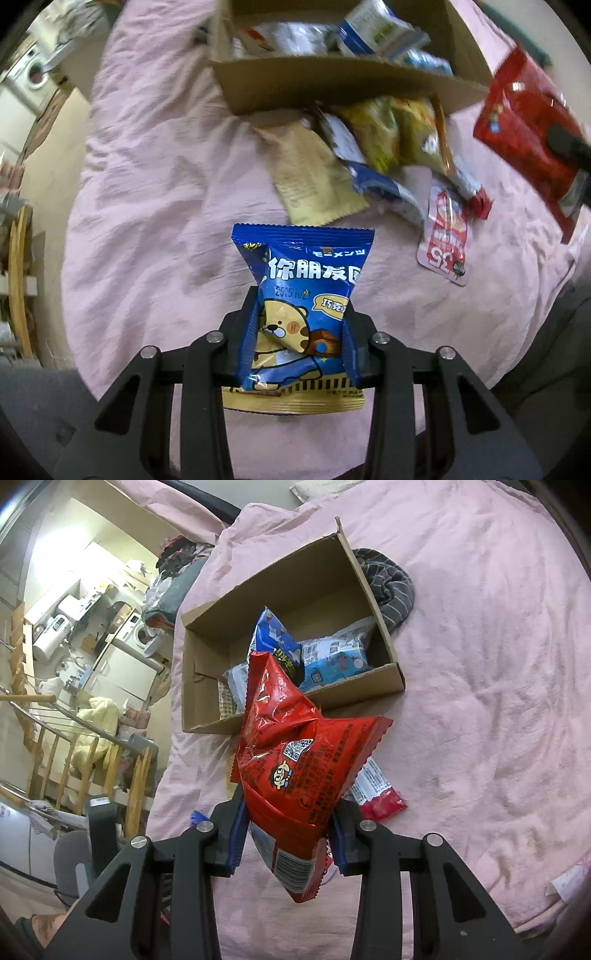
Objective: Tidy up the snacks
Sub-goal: 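Grasp a red bag with the right tool while the left tool grasps a blue bag, then carry the red bag and blue bag into the cardboard box with both tools, then open both tools to release the bags inside the box, then withdraw both tools from the box toward the remaining snacks, then grasp a tan snack bar with the left tool while the right tool grasps a white-red bar, then carry the tan bar and white-red bar into the box with both tools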
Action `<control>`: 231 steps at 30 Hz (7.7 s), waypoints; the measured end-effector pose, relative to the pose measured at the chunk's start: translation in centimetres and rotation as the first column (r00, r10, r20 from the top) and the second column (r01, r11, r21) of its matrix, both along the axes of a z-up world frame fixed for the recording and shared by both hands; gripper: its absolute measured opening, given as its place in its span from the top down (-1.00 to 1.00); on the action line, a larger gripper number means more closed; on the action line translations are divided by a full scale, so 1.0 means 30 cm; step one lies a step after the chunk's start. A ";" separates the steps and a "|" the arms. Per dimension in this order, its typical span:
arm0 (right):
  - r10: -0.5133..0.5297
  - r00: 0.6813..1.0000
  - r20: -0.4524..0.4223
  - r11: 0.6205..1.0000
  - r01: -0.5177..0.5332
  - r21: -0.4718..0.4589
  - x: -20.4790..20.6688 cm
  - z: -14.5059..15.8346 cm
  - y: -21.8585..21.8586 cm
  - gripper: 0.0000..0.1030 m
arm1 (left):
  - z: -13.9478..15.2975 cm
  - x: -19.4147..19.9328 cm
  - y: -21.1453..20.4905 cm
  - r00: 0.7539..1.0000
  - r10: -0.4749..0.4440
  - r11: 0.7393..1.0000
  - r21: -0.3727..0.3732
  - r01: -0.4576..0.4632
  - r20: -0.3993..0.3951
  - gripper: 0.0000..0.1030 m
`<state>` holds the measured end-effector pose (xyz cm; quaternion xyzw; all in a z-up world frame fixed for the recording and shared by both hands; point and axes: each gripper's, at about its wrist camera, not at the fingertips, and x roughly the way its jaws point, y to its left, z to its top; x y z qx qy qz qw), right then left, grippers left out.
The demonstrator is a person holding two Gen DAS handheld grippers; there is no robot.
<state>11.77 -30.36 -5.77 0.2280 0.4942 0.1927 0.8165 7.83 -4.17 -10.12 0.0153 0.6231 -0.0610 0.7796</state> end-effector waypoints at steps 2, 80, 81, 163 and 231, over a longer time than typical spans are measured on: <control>0.001 1.000 0.003 1.000 -0.001 0.007 -0.004 0.003 -0.003 0.24 | 0.039 -0.003 0.049 0.999 0.028 1.000 -0.006 -0.028 0.027 0.34; -0.099 0.992 0.083 0.982 0.111 -0.155 0.531 -0.031 0.077 0.22 | 0.203 0.671 0.001 0.907 0.099 0.994 -0.085 -0.070 0.409 0.31; -0.098 0.992 0.080 0.982 0.109 -0.156 0.532 -0.035 0.079 0.21 | 0.202 0.672 -0.001 0.908 0.097 0.994 -0.085 -0.068 0.409 0.31; -0.183 0.970 0.162 0.970 0.205 -0.129 0.156 0.095 0.008 -0.75 | 0.298 0.340 0.127 0.872 0.176 0.984 -0.107 -0.143 0.457 -0.98; -0.048 0.967 -0.250 0.924 -0.052 -0.379 0.155 -0.282 0.018 0.35 | 0.033 0.301 0.118 0.977 0.181 0.983 -0.012 -0.181 0.110 0.50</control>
